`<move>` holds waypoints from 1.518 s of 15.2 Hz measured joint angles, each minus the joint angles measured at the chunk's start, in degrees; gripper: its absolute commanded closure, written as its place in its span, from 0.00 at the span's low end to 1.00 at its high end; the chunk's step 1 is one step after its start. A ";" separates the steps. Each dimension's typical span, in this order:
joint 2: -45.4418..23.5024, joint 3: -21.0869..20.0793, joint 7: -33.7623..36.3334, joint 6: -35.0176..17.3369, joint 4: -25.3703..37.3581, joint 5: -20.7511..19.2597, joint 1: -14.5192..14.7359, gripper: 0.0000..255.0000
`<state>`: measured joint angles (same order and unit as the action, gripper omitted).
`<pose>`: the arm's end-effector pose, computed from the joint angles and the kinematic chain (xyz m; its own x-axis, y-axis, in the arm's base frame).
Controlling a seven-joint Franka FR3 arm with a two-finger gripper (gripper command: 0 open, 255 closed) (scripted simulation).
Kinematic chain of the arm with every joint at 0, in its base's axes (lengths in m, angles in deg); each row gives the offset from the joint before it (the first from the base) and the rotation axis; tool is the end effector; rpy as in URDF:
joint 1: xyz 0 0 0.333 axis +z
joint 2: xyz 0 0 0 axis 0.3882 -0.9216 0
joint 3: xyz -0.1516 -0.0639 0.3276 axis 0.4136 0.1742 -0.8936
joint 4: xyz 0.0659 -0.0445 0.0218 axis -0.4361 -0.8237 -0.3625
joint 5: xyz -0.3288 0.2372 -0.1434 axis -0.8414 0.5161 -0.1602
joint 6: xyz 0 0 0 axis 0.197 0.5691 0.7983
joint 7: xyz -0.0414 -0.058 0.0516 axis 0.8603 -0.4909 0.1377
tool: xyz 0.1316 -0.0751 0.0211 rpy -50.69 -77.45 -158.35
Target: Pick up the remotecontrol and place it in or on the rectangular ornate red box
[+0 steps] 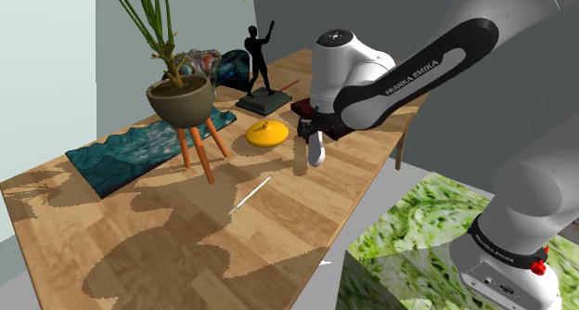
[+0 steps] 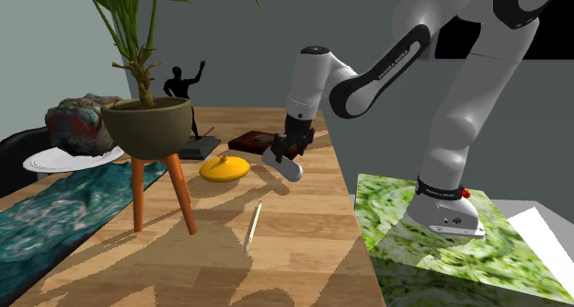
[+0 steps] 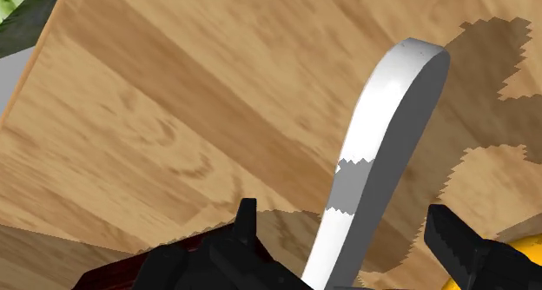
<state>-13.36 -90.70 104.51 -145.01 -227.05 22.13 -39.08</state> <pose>0.4627 0.1648 0.3465 0.8067 -0.5090 0.3002 -0.5357 -0.8444 0.0080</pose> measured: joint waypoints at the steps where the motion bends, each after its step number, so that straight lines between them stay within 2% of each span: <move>1: -0.71 -0.19 0.46 -0.69 -0.09 -0.79 -0.43 0.00; 4: -2.24 -0.58 1.58 -2.24 -0.41 -2.59 -1.35 0.00; 9: -2.56 -0.75 1.97 -2.56 -0.47 -3.00 -1.49 0.00; 10: -2.56 -0.75 1.97 -2.56 -0.47 -3.00 -1.49 1.00; 15: -1.62 -0.42 1.28 -2.78 -0.35 -2.17 -1.13 1.00; 20: -2.23 -0.75 1.94 -2.73 0.11 -2.99 -1.46 1.00; 23: -0.96 -0.07 0.34 -1.07 0.35 -1.17 -0.75 1.00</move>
<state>-14.31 -90.77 104.85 -146.09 -226.70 20.96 -39.82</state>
